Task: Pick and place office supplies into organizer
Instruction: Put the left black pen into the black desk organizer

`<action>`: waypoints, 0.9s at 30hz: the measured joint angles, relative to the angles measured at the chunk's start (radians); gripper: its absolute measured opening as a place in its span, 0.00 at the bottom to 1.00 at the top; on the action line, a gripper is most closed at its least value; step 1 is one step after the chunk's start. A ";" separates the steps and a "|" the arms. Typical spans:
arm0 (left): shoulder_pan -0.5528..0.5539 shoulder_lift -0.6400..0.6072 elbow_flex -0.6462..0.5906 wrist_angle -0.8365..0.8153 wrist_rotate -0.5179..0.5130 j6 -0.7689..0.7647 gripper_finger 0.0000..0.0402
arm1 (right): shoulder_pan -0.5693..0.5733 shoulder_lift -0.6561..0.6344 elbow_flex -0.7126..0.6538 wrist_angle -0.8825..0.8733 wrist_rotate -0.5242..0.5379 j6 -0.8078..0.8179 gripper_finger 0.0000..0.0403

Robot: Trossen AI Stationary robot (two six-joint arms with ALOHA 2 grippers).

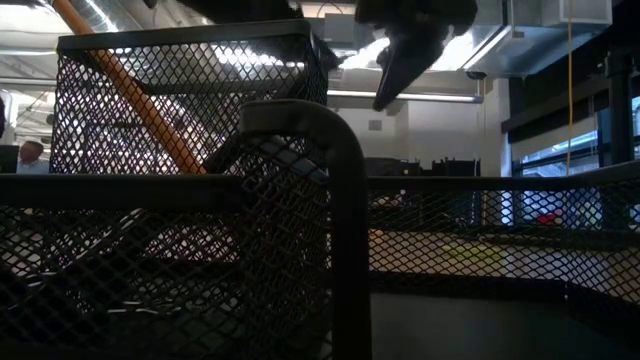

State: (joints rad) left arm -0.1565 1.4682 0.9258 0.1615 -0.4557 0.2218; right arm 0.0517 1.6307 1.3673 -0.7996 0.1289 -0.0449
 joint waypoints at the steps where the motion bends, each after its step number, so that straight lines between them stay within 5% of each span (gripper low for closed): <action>1: -0.008 -0.017 -0.002 0.000 -0.002 -0.001 0.08 | 0.000 -0.005 -0.028 0.020 0.000 -0.006 0.39; 9: 0.023 -0.228 -0.132 0.060 0.038 -0.081 0.08 | 0.005 -0.113 -0.303 0.374 0.000 0.013 0.39; 15: 0.043 -0.316 -0.329 0.494 0.381 -0.185 0.08 | 0.023 -0.193 -0.534 0.650 -0.002 0.082 0.39; 19: -0.014 -0.281 -0.387 0.695 0.517 -0.264 0.08 | 0.025 -0.207 -0.651 0.788 -0.001 0.133 0.39; 27: -0.162 -0.036 -0.369 1.041 0.513 -0.283 0.08 | 0.024 -0.208 -0.746 0.933 0.000 0.176 0.39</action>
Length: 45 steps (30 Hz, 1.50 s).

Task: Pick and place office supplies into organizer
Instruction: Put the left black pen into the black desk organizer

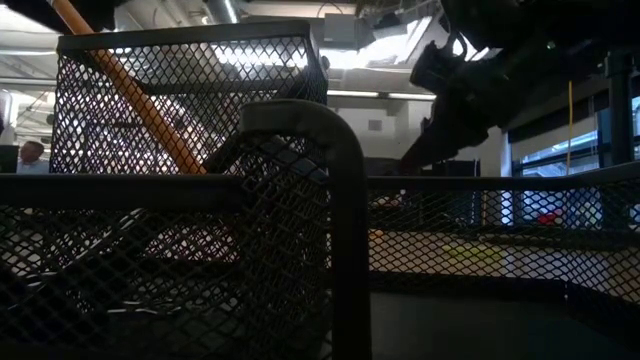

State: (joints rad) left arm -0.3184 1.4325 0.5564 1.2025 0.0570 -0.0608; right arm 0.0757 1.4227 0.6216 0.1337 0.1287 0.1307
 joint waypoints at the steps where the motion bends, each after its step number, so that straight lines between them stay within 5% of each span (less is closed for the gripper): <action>1: -0.014 0.039 0.008 0.043 -0.024 -0.001 0.08 | 0.000 0.000 -0.001 0.009 0.000 0.004 0.39; 8: -0.084 0.275 0.046 0.251 -0.215 -0.069 0.08 | 0.000 0.000 -0.001 0.028 0.000 0.022 0.39; 17: -0.171 0.392 0.124 0.289 -0.224 -0.106 0.08 | 0.000 0.000 -0.001 0.028 0.000 0.026 0.39; 24: -0.189 0.425 0.125 0.287 -0.111 -0.013 0.08 | 0.000 0.000 -0.001 0.027 0.000 0.049 0.39; 35: -0.085 0.425 0.125 0.267 0.228 -0.012 0.08 | 0.000 0.000 -0.001 0.027 0.001 0.074 0.39; 45: -0.072 0.425 0.125 0.268 0.260 -0.054 0.08 | 0.000 0.000 -0.001 0.027 0.001 0.072 0.39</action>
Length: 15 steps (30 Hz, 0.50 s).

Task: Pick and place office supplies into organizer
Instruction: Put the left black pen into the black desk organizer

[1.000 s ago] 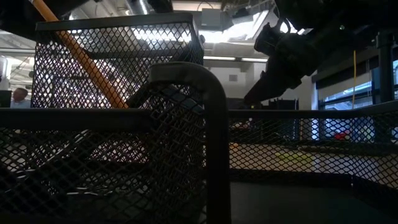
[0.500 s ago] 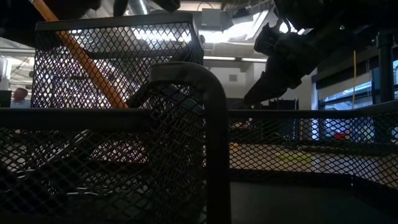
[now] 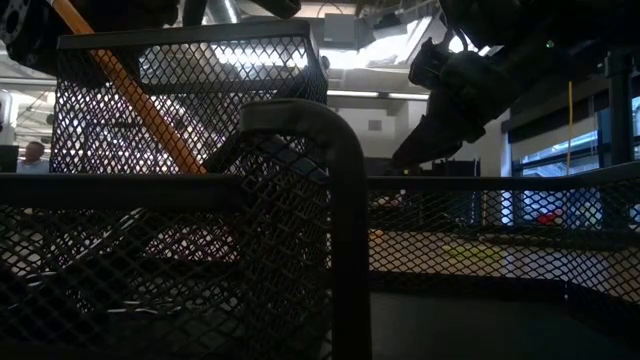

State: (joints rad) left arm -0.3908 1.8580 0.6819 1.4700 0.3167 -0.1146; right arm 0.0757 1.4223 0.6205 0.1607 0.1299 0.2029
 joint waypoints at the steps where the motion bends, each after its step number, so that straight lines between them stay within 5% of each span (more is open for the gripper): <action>1: 0.000 0.000 0.000 0.000 0.000 0.005 0.08 | 0.000 0.000 0.000 0.000 0.000 -0.001 0.39; 15: 0.010 0.158 0.087 0.097 0.018 -0.082 0.08 | 0.000 0.000 0.000 -0.004 0.000 -0.004 0.39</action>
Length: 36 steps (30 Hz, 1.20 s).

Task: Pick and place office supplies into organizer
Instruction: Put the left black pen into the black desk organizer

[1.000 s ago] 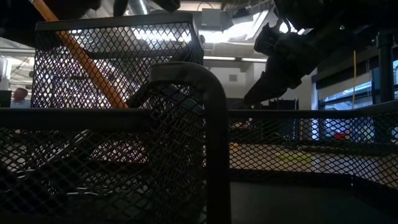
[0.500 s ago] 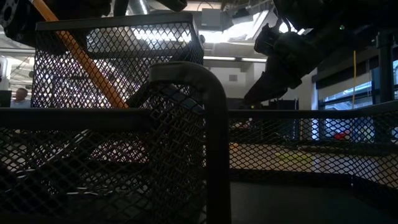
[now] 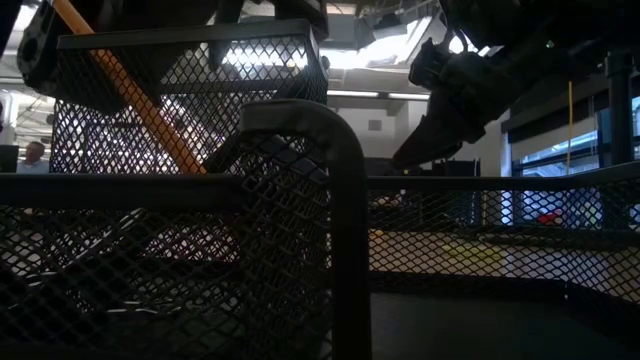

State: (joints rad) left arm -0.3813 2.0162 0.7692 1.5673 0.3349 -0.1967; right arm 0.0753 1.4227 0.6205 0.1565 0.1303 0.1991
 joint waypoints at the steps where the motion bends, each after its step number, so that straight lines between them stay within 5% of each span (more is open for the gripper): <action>1: 0.000 0.009 0.003 0.000 0.004 0.000 0.08 | 0.000 0.000 0.000 -0.002 0.000 0.001 0.39; 36: 0.017 0.124 -0.007 0.002 -0.067 -0.040 0.08 | 0.000 0.001 0.000 -0.011 0.000 0.000 0.39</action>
State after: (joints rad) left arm -0.3641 2.1407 0.7624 1.5692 0.2676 -0.2365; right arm 0.0757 1.4235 0.6205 0.1452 0.1307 0.1993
